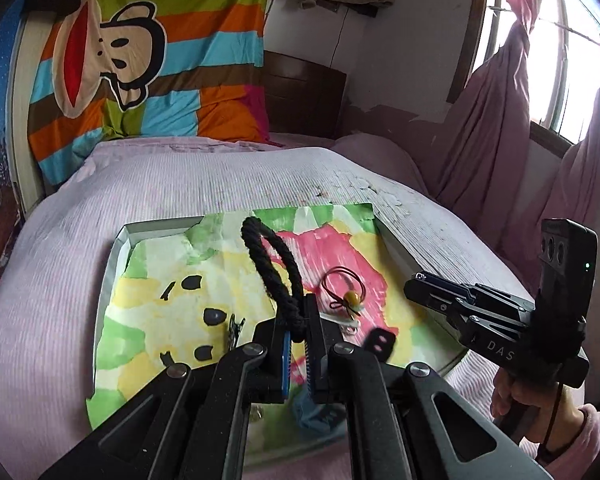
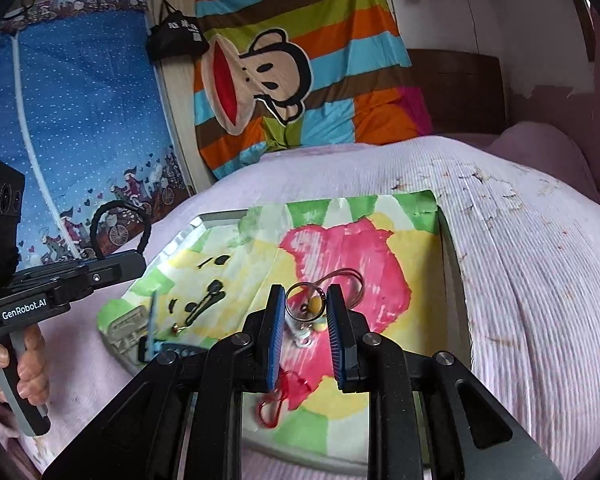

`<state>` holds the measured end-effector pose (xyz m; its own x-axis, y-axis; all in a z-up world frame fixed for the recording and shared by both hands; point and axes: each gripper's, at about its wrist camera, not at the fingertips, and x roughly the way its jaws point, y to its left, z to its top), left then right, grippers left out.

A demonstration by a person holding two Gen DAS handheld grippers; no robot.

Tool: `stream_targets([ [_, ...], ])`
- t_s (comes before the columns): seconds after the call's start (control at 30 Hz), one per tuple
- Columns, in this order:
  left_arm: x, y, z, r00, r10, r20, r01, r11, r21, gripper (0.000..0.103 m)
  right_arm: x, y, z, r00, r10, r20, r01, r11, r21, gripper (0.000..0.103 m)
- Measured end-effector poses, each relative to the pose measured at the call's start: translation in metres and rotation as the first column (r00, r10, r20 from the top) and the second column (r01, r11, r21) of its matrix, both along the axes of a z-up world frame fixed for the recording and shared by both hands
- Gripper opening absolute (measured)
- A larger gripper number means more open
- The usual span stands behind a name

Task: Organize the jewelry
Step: 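Drop the ring in the tray with right tool while left drops hair tie there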

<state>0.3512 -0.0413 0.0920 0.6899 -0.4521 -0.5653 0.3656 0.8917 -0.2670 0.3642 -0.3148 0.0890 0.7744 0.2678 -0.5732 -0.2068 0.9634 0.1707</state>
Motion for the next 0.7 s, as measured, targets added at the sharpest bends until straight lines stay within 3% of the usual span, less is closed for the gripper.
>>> stream_targets([
  [0.27, 0.052, -0.022, -0.031, 0.987, -0.018, -0.158, 0.024, 0.999, 0.034, 0.006, 0.050, 0.003, -0.040, 0.980, -0.042, -0.194, 0.032, 0.998, -0.055, 0.019],
  [0.47, 0.059, -0.035, -0.059, 0.967, -0.032, -0.252, 0.048, 0.997, 0.057, 0.006, 0.052, 0.009, -0.056, 0.970, -0.047, -0.239, 0.032, 0.997, -0.066, 0.019],
  [0.6, 0.054, -0.036, -0.061, 0.971, -0.033, -0.235, 0.047, 0.997, 0.054, 0.007, 0.050, 0.003, -0.059, 0.970, -0.054, -0.237, 0.043, 0.998, -0.052, 0.020],
  [0.7, 0.051, -0.032, -0.059, 0.975, -0.007, -0.224, 0.017, 0.999, 0.043, 0.025, 0.049, -0.005, -0.059, 0.974, -0.065, -0.217, 0.061, 0.998, -0.025, 0.029],
])
